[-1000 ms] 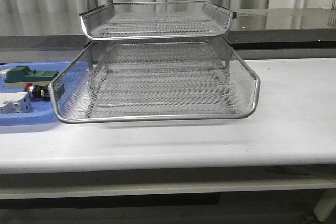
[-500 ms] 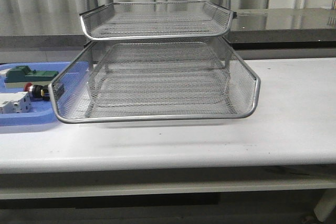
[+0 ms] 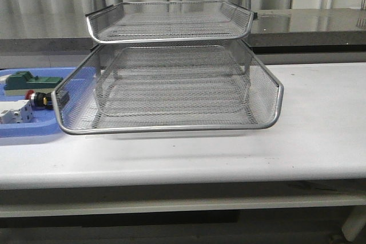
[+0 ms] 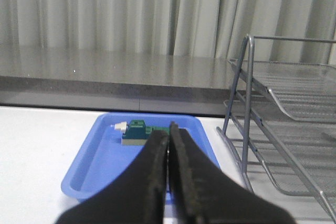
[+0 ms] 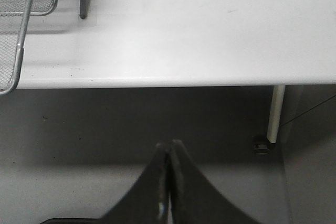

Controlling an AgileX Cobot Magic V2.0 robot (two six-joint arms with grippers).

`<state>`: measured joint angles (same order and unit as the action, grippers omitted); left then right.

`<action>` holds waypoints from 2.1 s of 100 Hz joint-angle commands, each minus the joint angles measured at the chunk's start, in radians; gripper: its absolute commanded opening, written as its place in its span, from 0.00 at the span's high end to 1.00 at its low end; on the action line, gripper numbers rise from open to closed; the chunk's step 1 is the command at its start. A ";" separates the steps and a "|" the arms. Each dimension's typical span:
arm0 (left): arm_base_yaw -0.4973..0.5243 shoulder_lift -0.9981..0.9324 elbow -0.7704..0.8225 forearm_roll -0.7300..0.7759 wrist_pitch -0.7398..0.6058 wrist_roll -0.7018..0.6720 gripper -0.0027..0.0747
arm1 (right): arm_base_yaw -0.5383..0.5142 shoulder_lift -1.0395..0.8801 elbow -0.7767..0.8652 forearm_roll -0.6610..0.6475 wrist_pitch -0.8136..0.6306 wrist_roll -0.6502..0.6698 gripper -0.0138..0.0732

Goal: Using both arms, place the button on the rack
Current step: 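Release the tier and withdraw the right gripper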

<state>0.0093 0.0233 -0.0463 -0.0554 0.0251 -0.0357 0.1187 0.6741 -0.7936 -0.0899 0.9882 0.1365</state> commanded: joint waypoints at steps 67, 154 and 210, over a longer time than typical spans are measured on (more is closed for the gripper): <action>-0.002 0.869 -0.700 -0.008 0.380 0.051 0.96 | -0.004 -0.002 -0.033 -0.019 -0.062 0.000 0.92; -0.002 1.362 -1.172 -0.008 0.768 0.217 0.81 | -0.004 -0.002 -0.033 -0.019 -0.062 0.000 0.92; -0.002 1.362 -1.176 -0.042 0.818 0.256 0.21 | -0.004 -0.002 -0.033 -0.019 -0.062 0.000 0.92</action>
<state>0.0093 1.4117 -1.1889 -0.0625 0.8789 0.2213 0.1187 0.6741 -0.7936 -0.0899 0.9882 0.1365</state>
